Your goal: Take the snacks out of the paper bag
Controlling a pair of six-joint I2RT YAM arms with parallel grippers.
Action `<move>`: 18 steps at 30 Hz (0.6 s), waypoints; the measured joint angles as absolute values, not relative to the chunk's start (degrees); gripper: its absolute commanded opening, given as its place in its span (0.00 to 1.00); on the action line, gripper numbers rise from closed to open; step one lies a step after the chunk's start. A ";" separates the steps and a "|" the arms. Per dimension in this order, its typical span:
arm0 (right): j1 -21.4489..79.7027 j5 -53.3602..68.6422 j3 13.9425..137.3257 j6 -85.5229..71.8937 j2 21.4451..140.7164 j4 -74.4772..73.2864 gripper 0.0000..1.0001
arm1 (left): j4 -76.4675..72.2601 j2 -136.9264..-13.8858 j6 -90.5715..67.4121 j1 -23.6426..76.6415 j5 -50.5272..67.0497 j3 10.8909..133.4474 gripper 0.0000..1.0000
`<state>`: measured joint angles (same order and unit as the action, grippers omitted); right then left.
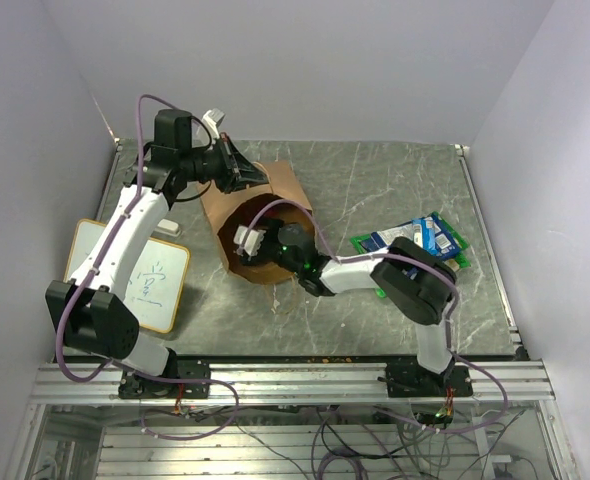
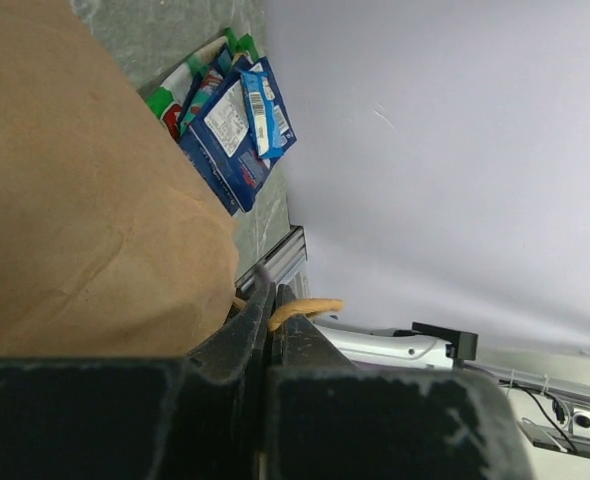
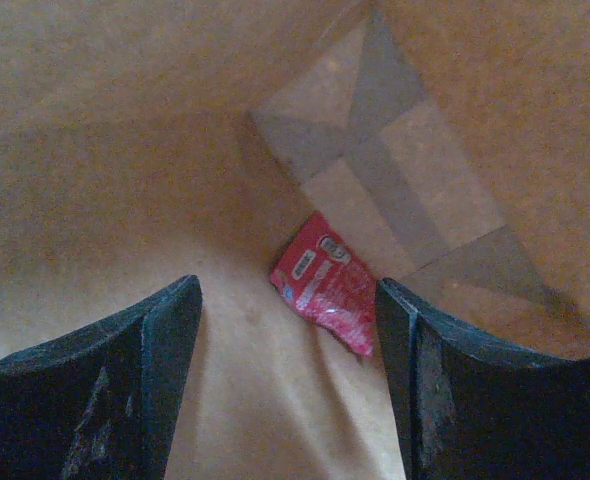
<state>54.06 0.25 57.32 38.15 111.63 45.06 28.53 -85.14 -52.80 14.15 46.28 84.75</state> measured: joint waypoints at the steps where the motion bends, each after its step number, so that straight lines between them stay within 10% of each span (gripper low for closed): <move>1: 54.06 -0.93 58.06 37.12 113.25 45.60 0.69 | 28.58 -85.25 -52.86 14.33 46.26 85.03 0.07; 18: 51.55 -6.98 72.97 32.05 128.03 41.36 0.70 | 28.45 -89.01 -52.66 18.72 43.48 89.89 0.07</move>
